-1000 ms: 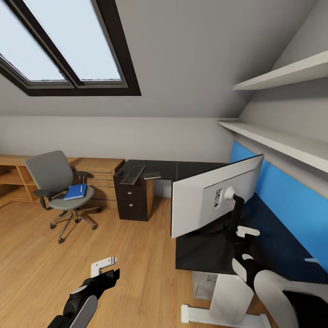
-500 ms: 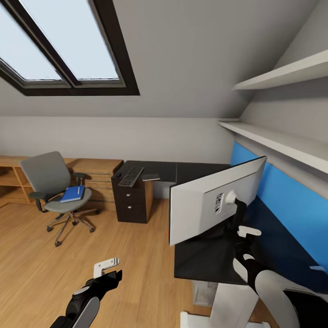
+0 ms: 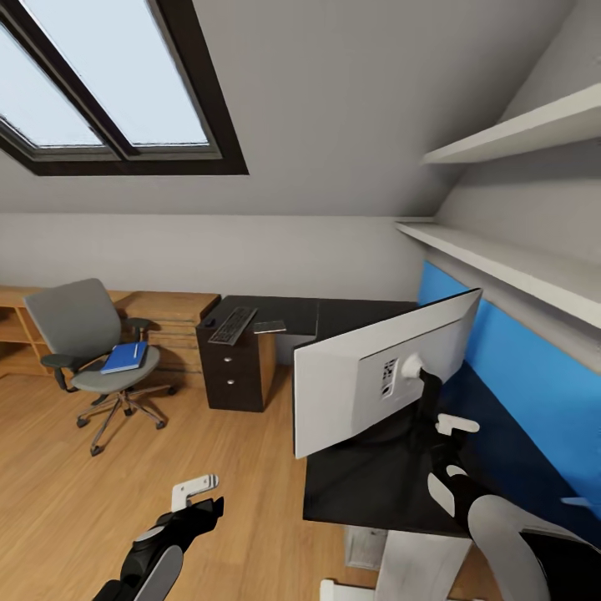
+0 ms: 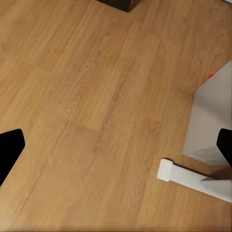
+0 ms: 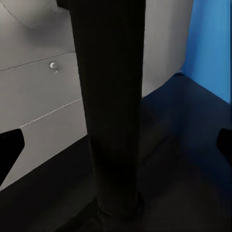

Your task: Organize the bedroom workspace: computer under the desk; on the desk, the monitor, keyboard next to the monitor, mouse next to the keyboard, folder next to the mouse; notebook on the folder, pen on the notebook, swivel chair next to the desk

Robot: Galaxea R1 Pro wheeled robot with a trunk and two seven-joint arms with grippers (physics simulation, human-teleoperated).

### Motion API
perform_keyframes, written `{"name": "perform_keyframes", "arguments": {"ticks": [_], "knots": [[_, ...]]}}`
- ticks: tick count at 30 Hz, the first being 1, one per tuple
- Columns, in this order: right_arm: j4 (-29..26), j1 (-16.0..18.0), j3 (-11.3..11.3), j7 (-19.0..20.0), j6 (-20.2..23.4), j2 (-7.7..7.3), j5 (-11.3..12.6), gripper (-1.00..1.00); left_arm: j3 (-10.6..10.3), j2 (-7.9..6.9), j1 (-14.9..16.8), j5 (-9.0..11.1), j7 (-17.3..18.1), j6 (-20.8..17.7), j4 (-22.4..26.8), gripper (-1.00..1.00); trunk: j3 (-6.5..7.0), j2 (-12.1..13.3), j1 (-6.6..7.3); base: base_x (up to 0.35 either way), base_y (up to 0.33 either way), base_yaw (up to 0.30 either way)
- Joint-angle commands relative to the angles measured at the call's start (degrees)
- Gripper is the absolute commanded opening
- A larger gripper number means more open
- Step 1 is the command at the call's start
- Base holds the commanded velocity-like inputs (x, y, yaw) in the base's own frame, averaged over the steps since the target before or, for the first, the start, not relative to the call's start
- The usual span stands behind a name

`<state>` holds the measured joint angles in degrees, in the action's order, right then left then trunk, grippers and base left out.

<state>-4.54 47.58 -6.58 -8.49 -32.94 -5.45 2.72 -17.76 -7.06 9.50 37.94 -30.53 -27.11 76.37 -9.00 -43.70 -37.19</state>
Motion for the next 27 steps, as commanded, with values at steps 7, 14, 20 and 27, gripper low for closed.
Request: {"name": "perform_keyframes", "arguments": {"ticks": [7, 14, 20, 27], "knots": [[0.06, 0.06, -0.06, 0.14, -0.2, 0.0, 0.27, 1.0, -0.16, -0.06, 0.04, 0.48, -0.58, -0.02, -0.07, 1.0, -0.09, -0.08, -0.02, 0.071, -0.022, 0.0], [0.06, 0.06, -0.01, 0.19, -0.19, 0.0, 0.27, 1.0, -0.13, -0.06, 0.04, 0.53, -0.58, 0.0, -0.09, 1.0, -0.09, -0.08, -0.02, 0.066, -0.001, 0.0], [0.06, 0.06, -0.01, 0.2, -0.19, 0.0, 0.27, 1.0, -0.15, -0.06, 0.05, 0.56, -0.58, 0.0, -0.11, 1.0, -0.09, -0.08, -0.02, 0.124, 0.0, 0.0], [0.06, 0.06, -0.01, 0.22, -0.19, 0.0, 0.27, 1.0, -0.17, -0.06, 0.07, 0.55, -0.58, 0.03, -0.14, 1.0, -0.09, -0.08, -0.02, 0.058, 0.0, 0.0]]}}
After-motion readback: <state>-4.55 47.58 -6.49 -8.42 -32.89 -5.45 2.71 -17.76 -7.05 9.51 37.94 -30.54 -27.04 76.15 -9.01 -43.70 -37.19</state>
